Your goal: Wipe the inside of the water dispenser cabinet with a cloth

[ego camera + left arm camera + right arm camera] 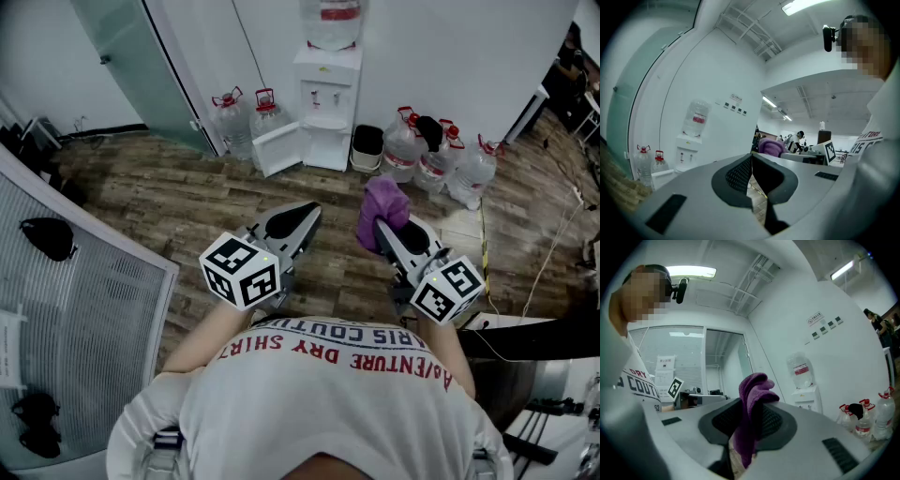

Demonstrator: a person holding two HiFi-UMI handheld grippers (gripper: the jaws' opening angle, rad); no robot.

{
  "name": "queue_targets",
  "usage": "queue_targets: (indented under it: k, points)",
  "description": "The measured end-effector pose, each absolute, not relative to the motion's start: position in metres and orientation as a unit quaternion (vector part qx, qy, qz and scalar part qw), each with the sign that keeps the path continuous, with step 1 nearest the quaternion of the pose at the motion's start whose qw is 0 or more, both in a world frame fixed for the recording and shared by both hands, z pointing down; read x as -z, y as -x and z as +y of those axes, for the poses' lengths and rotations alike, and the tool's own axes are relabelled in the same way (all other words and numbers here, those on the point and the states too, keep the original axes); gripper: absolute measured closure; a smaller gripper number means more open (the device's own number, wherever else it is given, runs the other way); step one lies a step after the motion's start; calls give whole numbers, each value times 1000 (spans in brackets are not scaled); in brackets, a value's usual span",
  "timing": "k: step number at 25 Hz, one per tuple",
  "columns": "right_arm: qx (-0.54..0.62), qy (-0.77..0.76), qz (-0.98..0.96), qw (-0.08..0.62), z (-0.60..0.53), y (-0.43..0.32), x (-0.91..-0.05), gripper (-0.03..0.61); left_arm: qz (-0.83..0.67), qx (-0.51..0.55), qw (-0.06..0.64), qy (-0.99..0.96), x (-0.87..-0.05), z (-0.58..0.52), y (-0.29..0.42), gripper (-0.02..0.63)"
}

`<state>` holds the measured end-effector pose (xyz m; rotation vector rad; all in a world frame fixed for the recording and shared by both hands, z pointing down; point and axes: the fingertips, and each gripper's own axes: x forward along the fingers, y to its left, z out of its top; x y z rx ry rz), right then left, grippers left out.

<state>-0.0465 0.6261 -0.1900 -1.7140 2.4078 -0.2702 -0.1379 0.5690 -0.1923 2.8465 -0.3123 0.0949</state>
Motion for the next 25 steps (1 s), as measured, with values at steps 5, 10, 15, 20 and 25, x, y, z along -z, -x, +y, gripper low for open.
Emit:
queue_targets:
  k: [5,10,15,20,25]
  points:
    - [91,578,806,88,631,41,186,482,-108,-34,131,-985,193,572,134,586]
    - [100,580,803,93,627,38,181,482,-113,-45,134,-984,188,566,137,586]
    - [115,586,796,98,614,29,170,482,-123,-59,145,-980,173,553,134,586]
    - [128,588,794,93,588,17,161,482,-122,-65,162,-977,161,525,124,586]
    - [140,591,790,85,542,1,150,482,-118,-67,177,-975,148,476,105,586]
